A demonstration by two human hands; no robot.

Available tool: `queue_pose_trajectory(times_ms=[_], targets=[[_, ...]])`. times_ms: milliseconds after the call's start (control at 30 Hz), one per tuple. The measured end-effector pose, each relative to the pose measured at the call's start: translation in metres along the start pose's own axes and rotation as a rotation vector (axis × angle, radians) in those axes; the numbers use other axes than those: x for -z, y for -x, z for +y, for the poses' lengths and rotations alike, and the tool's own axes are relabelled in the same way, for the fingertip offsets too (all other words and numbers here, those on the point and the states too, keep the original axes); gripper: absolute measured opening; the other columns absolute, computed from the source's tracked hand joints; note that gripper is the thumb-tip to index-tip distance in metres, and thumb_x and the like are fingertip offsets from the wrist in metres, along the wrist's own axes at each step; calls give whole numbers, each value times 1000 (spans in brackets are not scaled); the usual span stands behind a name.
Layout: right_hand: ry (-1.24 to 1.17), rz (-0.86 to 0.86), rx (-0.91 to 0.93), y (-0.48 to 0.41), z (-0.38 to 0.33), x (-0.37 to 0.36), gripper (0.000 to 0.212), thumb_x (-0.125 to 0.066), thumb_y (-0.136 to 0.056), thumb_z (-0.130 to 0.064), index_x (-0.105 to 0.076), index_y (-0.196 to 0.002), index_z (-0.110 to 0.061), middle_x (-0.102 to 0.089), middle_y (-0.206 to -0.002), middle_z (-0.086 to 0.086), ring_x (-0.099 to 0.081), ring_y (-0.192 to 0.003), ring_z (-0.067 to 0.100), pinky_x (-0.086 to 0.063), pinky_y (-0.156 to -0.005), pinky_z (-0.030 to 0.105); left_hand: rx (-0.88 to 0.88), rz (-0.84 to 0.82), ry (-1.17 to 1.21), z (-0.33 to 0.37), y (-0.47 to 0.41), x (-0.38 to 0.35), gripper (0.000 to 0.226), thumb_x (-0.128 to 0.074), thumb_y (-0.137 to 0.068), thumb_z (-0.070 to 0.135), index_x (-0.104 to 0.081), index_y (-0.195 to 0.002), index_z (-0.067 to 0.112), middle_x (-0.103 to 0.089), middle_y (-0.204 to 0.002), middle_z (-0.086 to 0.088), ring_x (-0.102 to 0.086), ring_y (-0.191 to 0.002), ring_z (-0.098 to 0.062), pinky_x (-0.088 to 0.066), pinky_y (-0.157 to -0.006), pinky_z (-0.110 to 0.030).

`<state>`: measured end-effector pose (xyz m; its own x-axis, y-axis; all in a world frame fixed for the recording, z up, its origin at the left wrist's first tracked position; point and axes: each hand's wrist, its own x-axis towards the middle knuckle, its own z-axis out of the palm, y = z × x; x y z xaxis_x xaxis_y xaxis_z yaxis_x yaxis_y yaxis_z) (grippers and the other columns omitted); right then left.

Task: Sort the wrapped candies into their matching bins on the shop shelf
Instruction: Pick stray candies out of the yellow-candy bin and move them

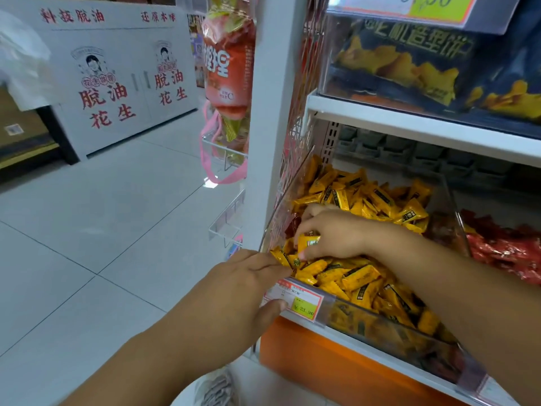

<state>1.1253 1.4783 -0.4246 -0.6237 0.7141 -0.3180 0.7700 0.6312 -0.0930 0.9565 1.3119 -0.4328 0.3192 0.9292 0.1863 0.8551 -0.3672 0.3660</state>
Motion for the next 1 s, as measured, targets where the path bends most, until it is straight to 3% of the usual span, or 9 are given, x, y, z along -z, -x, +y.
queue_pose_trajectory(times_ms=[133,333,433,533,600,667,800,900,1000], targets=[[-256,92,-50,17,8,35,34,-68,-84,-46,-64,-113,-28,-58,-115,-8,-54,-101,9,-40,-81,20,-3,24,14,0,0,1,49,-39,-97,53,-38,-144,41,-40,-140,26,-26,-127,6,-17,-100,-3],[-466,156,-68,12,-2,29,16,-66,-89,-14,-58,-96,-25,-67,-84,5,-64,-65,14,-54,-59,32,-19,42,5,0,-3,1,48,-41,-98,49,-35,-145,41,-39,-141,26,-27,-127,5,-21,-106,-12],[-452,105,-92,16,2,25,19,-70,-86,-20,-54,-91,-29,-66,-80,2,-60,-58,5,-51,-56,28,-26,29,-4,-1,-1,0,49,-38,-98,52,-33,-145,42,-37,-142,27,-25,-127,6,-17,-103,-7],[-456,76,-118,27,0,27,40,-69,-75,-60,-52,-89,-26,-55,-78,-11,-52,-66,4,-38,-59,23,-32,38,-7,-2,-1,-1,55,-31,-93,57,-34,-145,40,-38,-141,26,-26,-127,5,-17,-102,-6],[-579,91,-152,33,-2,30,63,-55,-68,-77,-55,-92,-18,-57,-82,-7,-58,-74,10,-43,-67,28,-43,63,27,-3,-1,-2,54,-35,-92,53,-40,-143,38,-43,-139,23,-32,-126,1,-22,-102,-10],[-571,192,-156,29,-5,32,59,-51,-75,-73,-55,-89,-15,-56,-80,-4,-56,-71,11,-40,-63,26,-45,63,19,-1,-1,-1,56,-35,-89,53,-43,-142,36,-46,-137,21,-34,-125,-1,-24,-101,-12],[-452,366,-42,3,-18,22,23,-64,-89,-41,-63,-83,-18,-57,-75,-12,-50,-65,-1,-33,-58,19,-42,69,21,-1,0,-2,56,-33,-89,54,-43,-141,37,-45,-137,22,-32,-124,2,-19,-98,-7],[-180,285,-90,-14,-11,7,23,-63,-92,-33,-71,-108,-19,-68,-109,-4,-60,-97,10,-41,-75,22,-46,68,26,-2,1,-3,49,-38,-94,53,-41,-141,39,-44,-136,24,-30,-123,4,-16,-94,-3],[-49,214,-209,-19,-6,3,41,-59,-89,-51,-62,-126,-32,-60,-130,-4,-53,-120,21,-46,-89,32,-1,40,-25,-2,1,-3,39,-43,-93,50,-52,-129,38,-56,-120,24,-39,-111,2,-23,-84,-1]])
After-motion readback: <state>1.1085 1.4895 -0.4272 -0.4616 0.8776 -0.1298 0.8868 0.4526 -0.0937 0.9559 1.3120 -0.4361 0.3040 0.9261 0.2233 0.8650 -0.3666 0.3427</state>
